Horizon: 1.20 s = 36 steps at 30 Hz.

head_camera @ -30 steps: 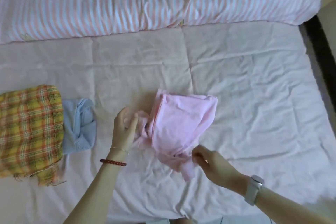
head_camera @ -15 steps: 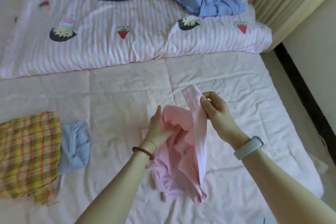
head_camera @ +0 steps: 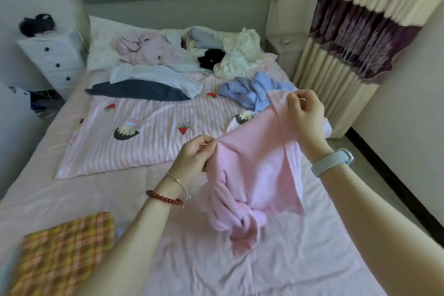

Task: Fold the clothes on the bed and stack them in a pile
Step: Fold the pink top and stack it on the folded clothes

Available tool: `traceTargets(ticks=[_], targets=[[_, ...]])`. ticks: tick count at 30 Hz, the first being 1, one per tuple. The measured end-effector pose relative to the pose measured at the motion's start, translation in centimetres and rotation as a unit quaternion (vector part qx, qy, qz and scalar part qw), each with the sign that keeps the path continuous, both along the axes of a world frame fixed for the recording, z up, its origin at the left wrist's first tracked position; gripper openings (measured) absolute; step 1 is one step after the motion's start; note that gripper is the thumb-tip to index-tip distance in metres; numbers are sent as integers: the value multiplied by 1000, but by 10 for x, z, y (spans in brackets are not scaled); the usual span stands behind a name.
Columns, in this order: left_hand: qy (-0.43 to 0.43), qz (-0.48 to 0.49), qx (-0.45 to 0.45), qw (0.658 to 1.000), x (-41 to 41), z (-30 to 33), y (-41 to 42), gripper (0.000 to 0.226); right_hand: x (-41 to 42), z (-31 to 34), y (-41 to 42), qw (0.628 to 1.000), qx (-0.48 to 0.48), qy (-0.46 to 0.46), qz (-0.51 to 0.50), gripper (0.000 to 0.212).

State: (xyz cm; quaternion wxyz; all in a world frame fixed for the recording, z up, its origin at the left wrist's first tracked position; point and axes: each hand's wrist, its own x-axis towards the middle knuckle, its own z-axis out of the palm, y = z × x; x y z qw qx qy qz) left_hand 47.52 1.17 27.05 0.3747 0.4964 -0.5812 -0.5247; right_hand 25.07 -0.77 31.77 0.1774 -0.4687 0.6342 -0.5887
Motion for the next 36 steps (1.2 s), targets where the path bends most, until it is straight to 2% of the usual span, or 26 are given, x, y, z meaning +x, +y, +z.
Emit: traceTargets(ticks=[3, 4, 6, 8, 10, 14, 16, 18, 20, 21, 22, 24, 26, 27, 29, 30, 34, 36], targets=[[-48, 149, -1, 988, 18, -6, -25, 10, 15, -9, -18, 993, 69, 89, 43, 16], [-73, 181, 18, 981, 24, -16, -29, 15, 21, -21, -19, 989, 94, 104, 56, 19], [-135, 201, 61, 968, 41, -50, -29, 34, 32, -55, -10, 980, 138, 120, 78, 25], [-196, 198, 78, 957, 57, -96, -14, 40, 42, -104, 9, 966, 184, 139, 113, 27], [-236, 174, 88, 952, 65, -143, 9, 39, 47, -161, 34, 941, 258, 158, 151, 30], [-284, 77, 123, 948, 63, -235, 59, 34, 52, -275, 89, 863, 416, 195, 210, 40], [-349, -4, 102, 931, 56, -276, 76, 45, 53, -318, 108, 832, 471, 198, 217, 49], [-413, -88, 28, 906, 46, -312, 83, 59, 54, -353, 119, 830, 489, 171, 206, 68], [-483, -137, -33, 864, 36, -335, 81, 71, 59, -379, 119, 841, 489, 133, 189, 81], [-517, -156, -50, 840, 31, -343, 77, 75, 62, -389, 115, 842, 492, 124, 181, 79], [-544, -173, -61, 819, 28, -349, 73, 78, 65, -397, 111, 843, 494, 124, 171, 67], [-564, -179, -87, 801, 24, -357, 59, 67, 70, -404, 100, 860, 473, 128, 145, 30], [-537, -154, -119, 821, 19, -354, 39, 36, 69, -395, 90, 900, 408, 83, 130, 14], [-480, -124, -110, 861, 17, -347, 29, 26, 67, -384, 84, 916, 377, 67, 122, 14], [-317, -58, -33, 946, 12, -319, 13, 20, 61, -355, 70, 941, 319, 59, 98, 10], [-254, -36, -20, 966, 11, -299, 7, 17, 59, -335, 61, 951, 290, 53, 94, 6], [-126, 56, -95, 986, 19, -197, -9, 9, 59, -230, 21, 967, 203, -12, 154, 8], [-85, 90, -117, 985, 23, -151, -15, 10, 65, -179, 8, 959, 183, -63, 207, 7]])
